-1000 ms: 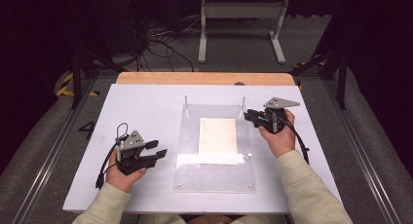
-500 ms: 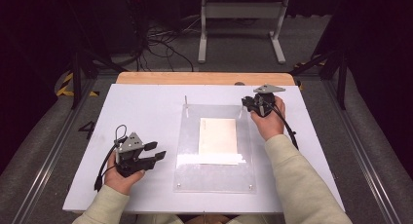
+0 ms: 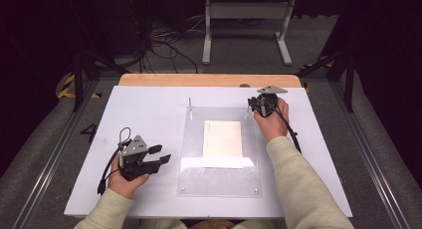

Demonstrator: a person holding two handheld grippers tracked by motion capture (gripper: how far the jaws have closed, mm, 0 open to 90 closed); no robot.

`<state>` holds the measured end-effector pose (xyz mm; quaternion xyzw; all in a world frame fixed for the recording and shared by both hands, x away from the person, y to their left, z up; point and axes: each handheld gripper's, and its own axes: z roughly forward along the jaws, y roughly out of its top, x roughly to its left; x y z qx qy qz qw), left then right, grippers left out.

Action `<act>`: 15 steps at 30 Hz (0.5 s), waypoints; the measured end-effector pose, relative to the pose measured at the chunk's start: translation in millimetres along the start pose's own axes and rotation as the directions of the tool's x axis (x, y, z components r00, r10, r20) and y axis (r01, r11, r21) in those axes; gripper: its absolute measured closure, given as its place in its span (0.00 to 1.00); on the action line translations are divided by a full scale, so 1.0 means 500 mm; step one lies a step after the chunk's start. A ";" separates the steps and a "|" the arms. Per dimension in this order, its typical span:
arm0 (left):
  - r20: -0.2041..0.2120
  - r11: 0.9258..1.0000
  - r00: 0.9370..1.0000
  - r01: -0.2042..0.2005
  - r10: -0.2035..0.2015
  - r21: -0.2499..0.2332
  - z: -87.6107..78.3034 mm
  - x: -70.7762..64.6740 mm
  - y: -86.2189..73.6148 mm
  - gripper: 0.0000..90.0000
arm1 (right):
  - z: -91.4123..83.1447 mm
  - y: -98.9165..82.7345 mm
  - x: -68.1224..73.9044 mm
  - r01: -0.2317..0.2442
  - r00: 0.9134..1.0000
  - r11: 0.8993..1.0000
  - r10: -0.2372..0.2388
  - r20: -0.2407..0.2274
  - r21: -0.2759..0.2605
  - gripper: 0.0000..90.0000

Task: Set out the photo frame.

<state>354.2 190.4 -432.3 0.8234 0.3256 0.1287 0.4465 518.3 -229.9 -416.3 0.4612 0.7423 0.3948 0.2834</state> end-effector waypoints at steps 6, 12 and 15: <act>0.001 1.000 1.000 -0.010 0.010 0.004 0.003 -0.001 0.001 0.54 | 0.016 -0.003 0.003 0.012 1.000 1.000 -0.012 0.001 0.012 0.95; 0.004 1.000 1.000 -0.011 0.011 0.008 0.003 -0.003 0.000 0.54 | 0.020 -0.008 0.002 0.014 1.000 1.000 -0.014 0.000 0.003 0.95; 0.004 1.000 1.000 -0.017 0.017 0.003 0.001 -0.006 0.000 0.54 | 0.027 -0.014 -0.001 -0.009 1.000 1.000 0.009 -0.004 -0.011 0.95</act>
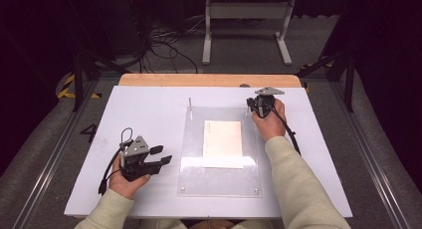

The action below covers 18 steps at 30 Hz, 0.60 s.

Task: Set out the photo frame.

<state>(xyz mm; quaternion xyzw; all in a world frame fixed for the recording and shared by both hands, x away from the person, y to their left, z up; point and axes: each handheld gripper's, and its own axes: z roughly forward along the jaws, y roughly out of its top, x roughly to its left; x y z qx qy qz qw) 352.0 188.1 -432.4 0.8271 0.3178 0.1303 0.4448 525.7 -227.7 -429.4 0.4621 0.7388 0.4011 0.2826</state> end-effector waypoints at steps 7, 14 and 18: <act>-0.012 1.000 1.000 -0.005 0.005 -0.005 -0.011 -0.005 -0.007 0.54 | 0.014 -0.006 -0.009 -0.027 0.999 0.999 0.027 -0.018 -0.020 0.96; -0.028 1.000 0.999 -0.019 0.019 -0.005 -0.020 -0.012 -0.015 0.52 | 0.022 -0.006 -0.022 -0.052 0.998 0.998 0.050 -0.049 -0.032 0.96; -0.035 0.999 0.999 -0.036 0.036 -0.005 -0.019 -0.016 -0.016 0.50 | 0.029 -0.005 -0.030 -0.074 0.995 0.997 0.071 -0.069 -0.033 0.96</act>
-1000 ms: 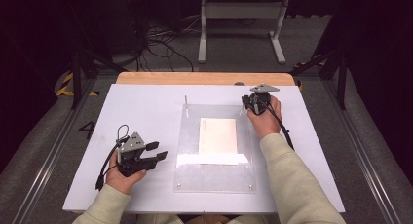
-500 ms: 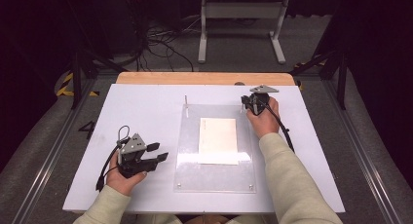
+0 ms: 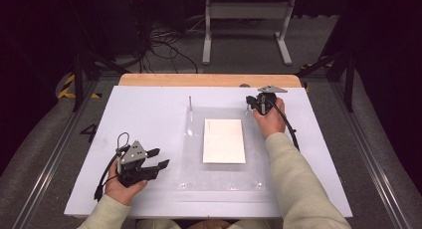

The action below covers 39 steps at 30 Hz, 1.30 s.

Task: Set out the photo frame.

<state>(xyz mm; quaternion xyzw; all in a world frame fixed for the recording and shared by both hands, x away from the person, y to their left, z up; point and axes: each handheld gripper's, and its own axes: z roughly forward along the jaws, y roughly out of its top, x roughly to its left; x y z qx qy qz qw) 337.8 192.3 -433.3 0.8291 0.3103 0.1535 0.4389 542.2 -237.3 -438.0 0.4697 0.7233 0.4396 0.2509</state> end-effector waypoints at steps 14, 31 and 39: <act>0.015 0.971 0.973 -0.231 0.232 -0.068 0.022 -0.027 0.001 0.35 | 0.016 0.001 -0.016 -0.066 0.997 0.998 0.066 -0.032 -0.012 0.95; 0.019 0.907 0.922 -0.378 0.388 -0.185 0.056 -0.081 0.034 0.36 | 0.019 0.000 -0.016 -0.109 0.994 0.994 0.109 -0.026 -0.008 0.95; -0.028 0.887 0.917 -0.392 0.398 -0.245 0.052 -0.082 0.048 0.55 | 0.015 0.001 -0.016 -0.110 0.994 0.994 0.110 -0.024 -0.003 0.95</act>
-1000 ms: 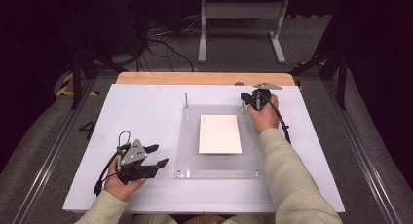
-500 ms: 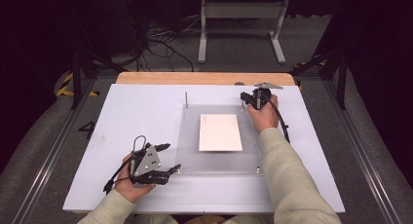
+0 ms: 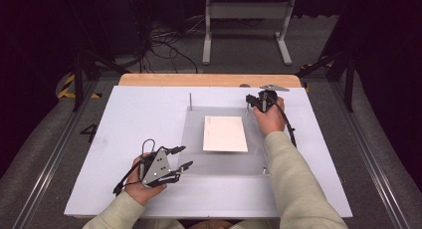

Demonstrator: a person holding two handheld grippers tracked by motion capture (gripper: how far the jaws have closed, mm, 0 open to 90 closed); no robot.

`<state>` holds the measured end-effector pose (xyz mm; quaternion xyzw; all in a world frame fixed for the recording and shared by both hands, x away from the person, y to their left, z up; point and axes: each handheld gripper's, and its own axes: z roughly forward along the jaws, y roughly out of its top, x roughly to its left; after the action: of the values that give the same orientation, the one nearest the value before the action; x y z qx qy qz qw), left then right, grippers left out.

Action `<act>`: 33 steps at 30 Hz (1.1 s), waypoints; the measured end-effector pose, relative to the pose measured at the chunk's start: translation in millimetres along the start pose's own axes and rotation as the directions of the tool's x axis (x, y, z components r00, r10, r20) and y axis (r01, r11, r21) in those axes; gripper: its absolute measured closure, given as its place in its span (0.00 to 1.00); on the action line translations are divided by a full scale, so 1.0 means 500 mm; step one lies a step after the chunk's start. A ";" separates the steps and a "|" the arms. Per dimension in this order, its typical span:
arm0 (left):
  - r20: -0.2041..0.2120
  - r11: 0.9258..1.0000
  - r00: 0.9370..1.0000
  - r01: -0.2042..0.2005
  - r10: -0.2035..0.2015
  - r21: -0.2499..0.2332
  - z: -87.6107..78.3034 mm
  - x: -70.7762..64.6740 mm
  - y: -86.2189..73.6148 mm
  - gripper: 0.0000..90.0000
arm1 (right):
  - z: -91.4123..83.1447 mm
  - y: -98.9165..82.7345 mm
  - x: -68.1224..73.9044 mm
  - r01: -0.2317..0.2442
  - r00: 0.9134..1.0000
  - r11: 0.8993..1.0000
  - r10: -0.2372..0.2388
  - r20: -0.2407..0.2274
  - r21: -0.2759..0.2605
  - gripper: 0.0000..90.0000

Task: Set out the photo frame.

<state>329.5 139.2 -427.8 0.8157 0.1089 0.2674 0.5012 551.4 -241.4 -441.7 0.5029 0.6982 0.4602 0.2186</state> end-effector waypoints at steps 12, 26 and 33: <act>-0.001 0.999 1.000 0.029 -0.029 -0.020 -0.005 0.014 0.007 0.58 | -0.057 0.008 -0.009 0.029 1.000 1.000 -0.029 -0.009 0.004 0.77; 0.006 0.998 0.998 0.058 -0.058 -0.011 -0.007 0.024 0.020 0.58 | -0.243 -0.027 0.020 0.084 0.979 0.992 -0.101 -0.177 -0.099 0.67; 0.009 0.998 0.998 0.061 -0.061 -0.008 -0.008 0.029 0.023 0.58 | -0.295 -0.048 0.044 0.117 0.963 0.985 -0.144 -0.229 -0.131 0.67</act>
<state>338.1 143.1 -411.5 0.8113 0.1304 0.2486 0.5128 417.4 -285.3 -388.1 0.3837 0.7230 0.5413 0.1924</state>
